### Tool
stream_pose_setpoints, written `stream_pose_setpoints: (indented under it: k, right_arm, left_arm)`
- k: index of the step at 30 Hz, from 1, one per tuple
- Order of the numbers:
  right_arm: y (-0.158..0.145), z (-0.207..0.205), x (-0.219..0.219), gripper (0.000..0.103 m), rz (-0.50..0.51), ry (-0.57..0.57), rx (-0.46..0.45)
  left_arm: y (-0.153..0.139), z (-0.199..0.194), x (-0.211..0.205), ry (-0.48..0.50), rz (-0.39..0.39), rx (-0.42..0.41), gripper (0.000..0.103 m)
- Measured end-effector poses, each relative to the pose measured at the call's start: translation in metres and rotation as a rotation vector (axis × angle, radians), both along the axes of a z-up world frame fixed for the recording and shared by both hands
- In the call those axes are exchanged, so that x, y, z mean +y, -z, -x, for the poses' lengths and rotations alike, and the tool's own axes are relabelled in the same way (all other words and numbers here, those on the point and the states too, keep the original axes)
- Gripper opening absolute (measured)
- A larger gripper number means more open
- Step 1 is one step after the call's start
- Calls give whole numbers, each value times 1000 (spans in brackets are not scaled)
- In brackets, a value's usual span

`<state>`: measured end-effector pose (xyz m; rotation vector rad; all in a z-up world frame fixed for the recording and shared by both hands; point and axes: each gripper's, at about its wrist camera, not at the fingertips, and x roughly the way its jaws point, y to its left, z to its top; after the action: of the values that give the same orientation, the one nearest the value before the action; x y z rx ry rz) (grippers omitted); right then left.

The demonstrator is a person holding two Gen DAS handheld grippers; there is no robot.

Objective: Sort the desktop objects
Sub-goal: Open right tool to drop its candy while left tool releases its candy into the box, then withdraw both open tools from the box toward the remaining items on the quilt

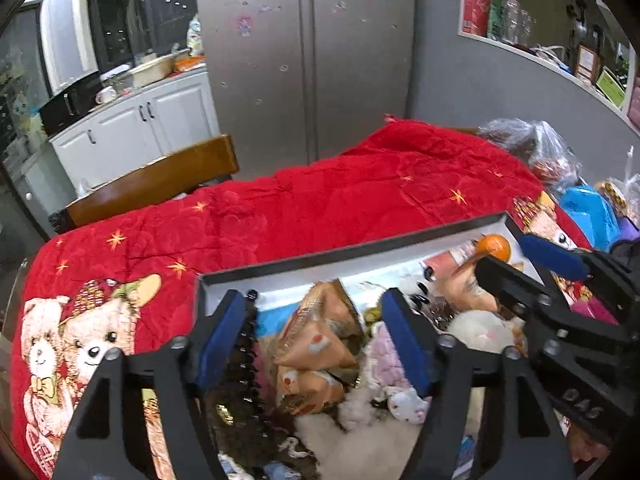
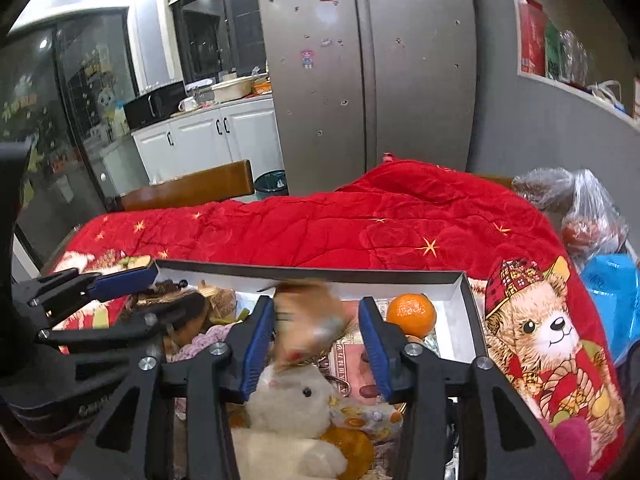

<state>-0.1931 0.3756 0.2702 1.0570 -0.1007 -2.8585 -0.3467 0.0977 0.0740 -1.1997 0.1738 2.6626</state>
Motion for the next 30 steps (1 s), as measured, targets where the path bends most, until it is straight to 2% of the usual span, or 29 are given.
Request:
stream_pose_setpoints:
  k: [2,6,20,26,30]
  right_arm:
    - [-3,-2,2,64,3,15,12]
    - [-12,-6,7,77,50,17,31]
    - [-27,-14,10,77,54,15,57]
    - [-56,-34,10,77,13,-5,113]
    - [-83,-61,8,77,-60,-2,164]
  left_arm:
    - [-3,1,-4,-2,-19,1,84]
    - [-7,2,-9,-19,-36,6,86]
    - [-31,-8,-18,-35,-75,59,86]
    - [-61,-29,-15,-7,-103,99,86]
    - [-86,-50,-16,1,-100,132,86]
